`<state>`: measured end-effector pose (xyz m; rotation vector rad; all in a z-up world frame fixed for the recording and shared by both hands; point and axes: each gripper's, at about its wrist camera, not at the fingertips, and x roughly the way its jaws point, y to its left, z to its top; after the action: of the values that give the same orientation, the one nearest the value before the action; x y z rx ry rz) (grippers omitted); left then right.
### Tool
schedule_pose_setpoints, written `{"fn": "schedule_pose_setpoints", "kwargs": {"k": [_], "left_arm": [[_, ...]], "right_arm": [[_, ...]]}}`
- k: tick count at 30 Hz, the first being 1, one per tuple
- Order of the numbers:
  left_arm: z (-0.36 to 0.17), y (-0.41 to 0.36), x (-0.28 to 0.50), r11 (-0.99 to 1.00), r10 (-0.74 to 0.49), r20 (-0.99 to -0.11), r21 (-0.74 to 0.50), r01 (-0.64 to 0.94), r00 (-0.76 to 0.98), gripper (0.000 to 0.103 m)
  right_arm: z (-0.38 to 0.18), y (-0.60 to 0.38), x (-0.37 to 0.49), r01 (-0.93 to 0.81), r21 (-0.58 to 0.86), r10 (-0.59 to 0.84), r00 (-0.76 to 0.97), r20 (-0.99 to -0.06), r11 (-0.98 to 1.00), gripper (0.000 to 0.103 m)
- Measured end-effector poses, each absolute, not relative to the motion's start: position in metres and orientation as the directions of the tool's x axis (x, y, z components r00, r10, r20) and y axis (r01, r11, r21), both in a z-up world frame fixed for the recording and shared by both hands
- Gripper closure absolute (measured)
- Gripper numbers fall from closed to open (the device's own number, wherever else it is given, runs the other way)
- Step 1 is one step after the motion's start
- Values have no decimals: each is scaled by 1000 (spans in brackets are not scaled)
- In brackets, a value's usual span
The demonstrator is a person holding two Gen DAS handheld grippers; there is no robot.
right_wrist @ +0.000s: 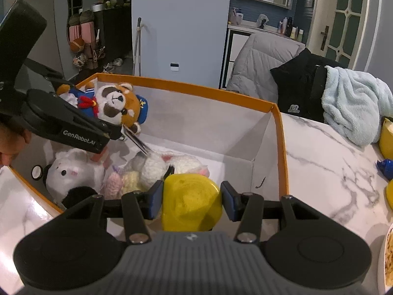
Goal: Organize objects
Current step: 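Carry the dog plush and tape measure over the orange box with both tools, then open both tools to release the dog plush and tape measure into the box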
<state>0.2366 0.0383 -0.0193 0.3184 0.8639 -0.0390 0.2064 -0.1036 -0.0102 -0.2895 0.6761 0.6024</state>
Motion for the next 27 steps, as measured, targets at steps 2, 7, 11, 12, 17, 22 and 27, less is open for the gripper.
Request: {"fn": "schedule_pose_setpoints", "kwargs": {"k": [2,7,11,12,17,22,27], "left_arm": [[-20,40,236,950,104,-760,267,162,641,19],[-19,43,235,951,112,-759,269,152,641,13],[-18,43,235,953,133,-750,277,126,647,11],[-16,43,234,955,136,-736,276,111,663,10],[-8,53,229,966,161,-695,257,34,700,6],[-3,56,223,962,166,-674,272,32,720,6],[3,52,218,952,180,-661,303,40,728,6]], "right_arm": [[-10,-104,206,-589,-64,408,631,-660,806,43],[-9,-106,206,-588,-57,413,631,-657,807,42],[-8,-105,206,-586,-60,411,633,-656,808,41],[-8,-105,206,-586,-59,412,633,-656,808,41],[-8,-107,207,-588,-55,415,632,-655,807,41],[-8,-108,208,-587,-49,418,630,-654,808,41],[-7,-110,208,-583,-36,421,627,-656,811,41]]}}
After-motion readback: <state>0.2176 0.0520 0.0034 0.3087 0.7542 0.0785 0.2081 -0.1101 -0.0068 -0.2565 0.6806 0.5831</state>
